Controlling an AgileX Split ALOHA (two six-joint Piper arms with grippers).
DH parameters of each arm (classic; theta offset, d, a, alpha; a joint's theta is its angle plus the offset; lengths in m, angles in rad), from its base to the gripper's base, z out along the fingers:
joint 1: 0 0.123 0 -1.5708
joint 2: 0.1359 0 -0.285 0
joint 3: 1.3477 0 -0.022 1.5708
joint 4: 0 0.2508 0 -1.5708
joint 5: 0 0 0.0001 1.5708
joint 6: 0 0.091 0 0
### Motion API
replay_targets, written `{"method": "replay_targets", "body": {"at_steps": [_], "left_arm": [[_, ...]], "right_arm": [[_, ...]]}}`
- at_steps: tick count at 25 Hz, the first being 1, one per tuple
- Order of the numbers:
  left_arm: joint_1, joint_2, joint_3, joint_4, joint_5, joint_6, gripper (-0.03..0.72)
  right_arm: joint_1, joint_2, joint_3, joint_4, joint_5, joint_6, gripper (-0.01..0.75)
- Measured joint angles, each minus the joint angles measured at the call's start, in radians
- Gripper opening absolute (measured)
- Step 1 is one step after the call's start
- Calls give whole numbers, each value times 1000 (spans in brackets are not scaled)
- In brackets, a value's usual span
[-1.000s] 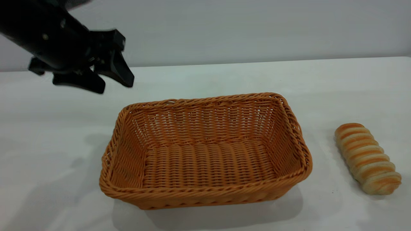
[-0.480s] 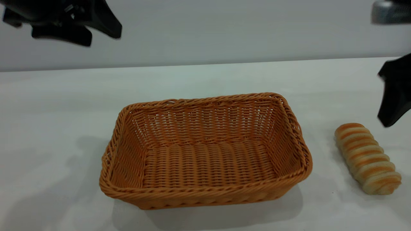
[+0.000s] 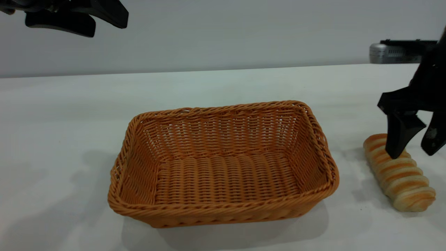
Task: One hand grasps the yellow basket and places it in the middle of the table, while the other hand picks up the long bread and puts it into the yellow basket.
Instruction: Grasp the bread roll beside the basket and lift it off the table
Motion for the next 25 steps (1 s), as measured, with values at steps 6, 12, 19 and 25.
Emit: {"method": "replay_targets", "body": {"at_steps": [6,12,19,25], "left_arm": [[0,-1,0,1,3,4,594],[0,-1,0,1,5,4,594],[0,-1,0,1,10,6,594],[0,-1,0,1,15,6,594]], "right_arm": [[0,62,-45,3,1,-4,602],[0,137,-89,3,8,-7,598],[0,214,-103,3,-5,-25,592],[0,248,-117,1,-13,-27,591]]}}
